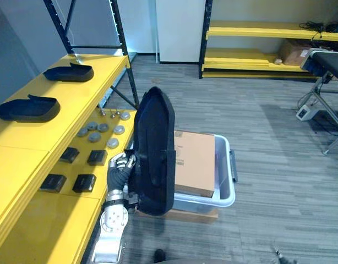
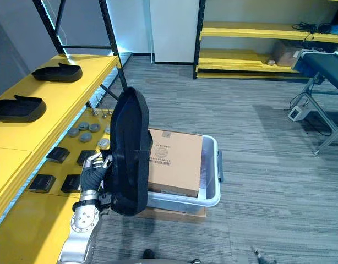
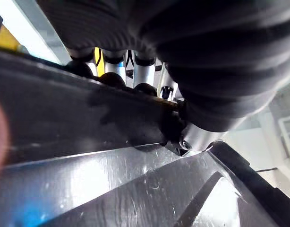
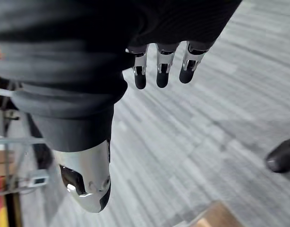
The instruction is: Walk over and take plastic housings, then place them on the shelf
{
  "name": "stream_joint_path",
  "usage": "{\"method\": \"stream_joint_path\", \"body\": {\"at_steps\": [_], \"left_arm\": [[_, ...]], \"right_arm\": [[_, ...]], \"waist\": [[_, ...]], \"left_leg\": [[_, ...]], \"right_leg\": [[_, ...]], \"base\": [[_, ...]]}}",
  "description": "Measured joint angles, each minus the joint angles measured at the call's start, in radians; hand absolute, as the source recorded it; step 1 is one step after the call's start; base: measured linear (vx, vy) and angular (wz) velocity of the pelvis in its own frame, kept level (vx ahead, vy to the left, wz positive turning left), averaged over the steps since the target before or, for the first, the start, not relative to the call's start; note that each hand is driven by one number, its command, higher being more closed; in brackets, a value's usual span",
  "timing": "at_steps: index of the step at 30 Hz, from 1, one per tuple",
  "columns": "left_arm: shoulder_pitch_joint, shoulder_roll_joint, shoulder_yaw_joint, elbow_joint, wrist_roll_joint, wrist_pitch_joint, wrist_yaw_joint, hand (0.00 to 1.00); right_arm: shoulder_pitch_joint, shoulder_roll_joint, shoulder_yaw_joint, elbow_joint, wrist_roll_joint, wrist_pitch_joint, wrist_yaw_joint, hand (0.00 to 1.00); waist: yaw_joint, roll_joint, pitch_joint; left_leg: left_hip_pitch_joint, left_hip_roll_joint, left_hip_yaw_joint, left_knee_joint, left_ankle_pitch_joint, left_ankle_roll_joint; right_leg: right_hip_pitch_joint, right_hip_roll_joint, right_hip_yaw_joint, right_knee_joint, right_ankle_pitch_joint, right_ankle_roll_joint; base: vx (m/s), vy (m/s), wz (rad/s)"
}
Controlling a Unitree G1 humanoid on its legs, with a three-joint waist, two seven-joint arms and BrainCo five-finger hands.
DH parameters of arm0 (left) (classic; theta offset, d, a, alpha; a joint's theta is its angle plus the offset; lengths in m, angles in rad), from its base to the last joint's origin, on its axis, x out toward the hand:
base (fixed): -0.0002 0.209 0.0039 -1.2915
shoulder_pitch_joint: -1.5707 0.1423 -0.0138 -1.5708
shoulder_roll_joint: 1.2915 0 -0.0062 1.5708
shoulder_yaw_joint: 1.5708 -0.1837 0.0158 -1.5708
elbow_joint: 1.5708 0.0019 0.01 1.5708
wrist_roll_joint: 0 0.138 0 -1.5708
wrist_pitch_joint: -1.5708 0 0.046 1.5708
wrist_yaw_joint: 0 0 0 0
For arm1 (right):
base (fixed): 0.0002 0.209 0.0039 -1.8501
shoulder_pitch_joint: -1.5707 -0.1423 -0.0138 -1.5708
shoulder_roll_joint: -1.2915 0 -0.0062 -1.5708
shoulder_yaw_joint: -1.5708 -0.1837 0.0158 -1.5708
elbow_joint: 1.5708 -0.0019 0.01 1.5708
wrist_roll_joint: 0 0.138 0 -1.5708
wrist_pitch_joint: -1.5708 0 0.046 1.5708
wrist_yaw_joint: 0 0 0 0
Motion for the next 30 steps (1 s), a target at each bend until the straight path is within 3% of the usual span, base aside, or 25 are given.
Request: {"method": "stream_joint_path", "body": {"at_steps": [3, 7, 8, 9, 11, 12, 13, 14, 16, 17, 18, 20, 23, 25, 27, 28, 29, 30], "left_arm": [[-0.001, -0.020, -0.015, -0.039, -0.010, -0.002, -0.010, 1.00], [-0.002, -0.043, -0.028, -0.104, -0.042, -0.012, -0.011, 1.00], [0.000, -0.046, -0.034, -0.121, -0.059, -0.013, -0.011, 1.00], [0.030, -0.082, -0.030, -0.128, -0.098, -0.034, -0.017, 1.00], [0.017, -0.084, -0.033, -0.128, -0.098, -0.041, -0.030, 1.00], [0.016, -0.087, -0.029, -0.134, -0.098, -0.040, -0.037, 1.00], [0.018, -0.086, -0.042, -0.142, -0.099, -0.041, -0.056, 1.00], [0.018, -0.089, -0.068, -0.145, -0.101, -0.039, -0.074, 1.00], [0.015, -0.081, -0.082, -0.146, -0.108, -0.039, -0.075, 1.00], [0.015, -0.075, -0.084, -0.147, -0.118, -0.039, -0.075, 1.00], [0.015, -0.068, -0.081, -0.151, -0.118, -0.040, -0.071, 1.00], [0.007, -0.067, -0.083, -0.150, -0.118, -0.040, -0.070, 1.00], [-0.024, -0.065, -0.108, -0.109, -0.118, -0.045, -0.069, 1.00], [-0.057, -0.065, -0.128, -0.072, -0.117, -0.047, -0.069, 1.00], [-0.060, -0.064, -0.144, -0.067, -0.117, -0.051, -0.066, 1.00], [-0.059, -0.062, -0.144, -0.067, -0.117, -0.062, -0.062, 1.00], [-0.059, -0.061, -0.145, -0.063, -0.117, -0.067, -0.059, 1.00], [-0.057, -0.065, -0.151, -0.039, -0.117, -0.074, -0.053, 1.00]], "right_arm": [[-0.002, 0.012, 0.058, -0.003, -0.019, 0.000, 0.003, 0.00], [-0.032, 0.017, 0.149, -0.022, -0.040, -0.002, 0.016, 0.00], [-0.035, 0.015, 0.177, -0.049, -0.049, -0.003, 0.016, 0.00], [-0.074, -0.001, 0.267, -0.128, -0.085, -0.015, 0.044, 0.00], [-0.082, 0.014, 0.284, -0.145, -0.092, -0.015, 0.045, 0.00], [-0.102, 0.050, 0.300, -0.144, -0.104, 0.001, 0.041, 0.00], [-0.092, 0.066, 0.323, -0.154, -0.116, 0.004, 0.044, 0.00], [-0.073, 0.062, 0.341, -0.169, -0.139, 0.006, 0.060, 0.00], [-0.079, 0.067, 0.344, -0.166, -0.154, 0.018, 0.076, 0.00], [-0.089, 0.066, 0.360, -0.167, -0.154, 0.024, 0.080, 0.00], [-0.089, 0.066, 0.380, -0.166, -0.156, 0.024, 0.082, 0.00], [-0.103, 0.067, 0.410, -0.172, -0.172, 0.028, 0.084, 0.00], [-0.095, 0.067, 0.410, -0.168, -0.174, 0.028, 0.079, 0.00], [-0.086, 0.068, 0.411, -0.168, -0.174, 0.028, 0.075, 0.00], [-0.075, 0.069, 0.419, -0.168, -0.174, 0.027, 0.072, 0.00], [-0.075, 0.070, 0.430, -0.168, -0.174, 0.027, 0.070, 0.00], [-0.074, 0.069, 0.437, -0.168, -0.174, 0.027, 0.070, 0.00], [-0.080, 0.068, 0.439, -0.171, -0.174, 0.027, 0.064, 0.00]], "waist": [[0.005, 0.006, 0.017], [0.044, 0.017, 0.059], [0.057, 0.017, 0.064], [0.092, 0.020, 0.074], [0.097, 0.019, 0.075], [0.113, -0.015, 0.091], [0.104, -0.051, 0.096], [0.106, -0.034, 0.091], [0.119, -0.028, 0.077], [0.124, -0.029, 0.079], [0.122, -0.028, 0.073], [0.120, -0.038, 0.074], [0.099, -0.050, 0.069], [0.094, -0.073, 0.061], [0.081, -0.093, 0.050], [0.097, -0.110, 0.043], [0.098, -0.115, 0.042], [0.108, -0.103, 0.030]], "left_leg": [[-0.031, -0.023, -0.100, 0.001, 0.007, -0.007], [-0.138, -0.054, -0.101, 0.116, 0.000, 0.004], [-0.170, -0.064, -0.096, 0.169, -0.020, 0.031], [-0.247, -0.029, 0.156, 0.376, -0.105, 0.100], [-0.271, -0.047, 0.148, 0.411, -0.121, 0.110], [-0.289, -0.080, 0.173, 0.424, -0.189, 0.119], [-0.280, -0.074, 0.213, 0.478, -0.259, 0.108], [-0.282, -0.048, 0.191, 0.566, -0.273, 0.119], [-0.271, -0.059, 0.165, 0.614, -0.312, 0.134], [-0.246, -0.072, 0.131, 0.603, -0.329, 0.147], [-0.233, -0.073, 0.111, 0.594, -0.331, 0.147], [-0.163, -0.086, 0.021, 0.526, -0.311, 0.126], [-0.072, -0.120, -0.084, 0.461, -0.295, 0.119], [-0.041, -0.156, -0.163, 0.453, -0.295, 0.119], [-0.015, -0.184, -0.235, 0.449, -0.322, 0.105], [-0.012, -0.180, -0.220, 0.459, -0.350, 0.093], [-0.013, -0.177, -0.215, 0.469, -0.363, 0.083], [-0.012, -0.153, -0.226, 0.490, -0.382, 0.055]], "right_leg": [[0.000, -0.035, -0.134, 0.081, -0.052, 0.001], [0.001, -0.100, -0.325, 0.233, -0.152, 0.023], [0.007, -0.125, -0.388, 0.266, -0.179, 0.030], [0.123, -0.192, -0.585, 0.322, -0.234, 0.086], [0.119, -0.191, -0.523, 0.308, -0.237, 0.080], [0.155, -0.209, -0.566, 0.295, -0.226, 0.117], [0.194, -0.238, -0.624, 0.301, -0.222, 0.126], [0.210, -0.241, -0.629, 0.374, -0.221, 0.107], [0.187, -0.268, -0.511, 0.523, -0.200, -0.013], [0.138, -0.287, -0.420, 0.636, -0.151, -0.108], [0.078, -0.271, -0.318, 0.706, -0.185, -0.099], [-0.064, -0.145, -0.077, 0.728, -0.286, -0.024], [-0.159, -0.070, 0.045, 0.594, -0.294, -0.015], [-0.216, -0.059, 0.099, 0.510, -0.289, -0.009], [-0.237, -0.070, 0.110, 0.396, -0.235, 0.007], [-0.229, -0.083, 0.095, 0.325, -0.150, -0.003], [-0.216, -0.085, 0.089, 0.313, -0.085, -0.007], [-0.187, -0.068, 0.047, 0.291, -0.059, -0.007]], "base": [[0.01, -0.026, 1.29], [-0.01, -0.012, 1.65], [0.18, 0.091, 3.50], [0.23, 0.124, 3.13], [0.19, 0.126, 1.53], [0.17, 0.104, 0.94], [0.22, 0.114, 1.42], [0.19, 0.060, 1.36], [0.20, 0.112, 0.84], [0.23, 0.139, 0.53], [0.23, 0.121, 0.69], [0.22, 0.088, 0.91], [0.27, 0.019, 1.28], [0.25, -0.061, 1.67], [0.27, -0.165, 1.43], [0.30, -0.241, 0.79], [0.37, -0.300, 0.77], [0.30, -0.246, 0.53]]}}
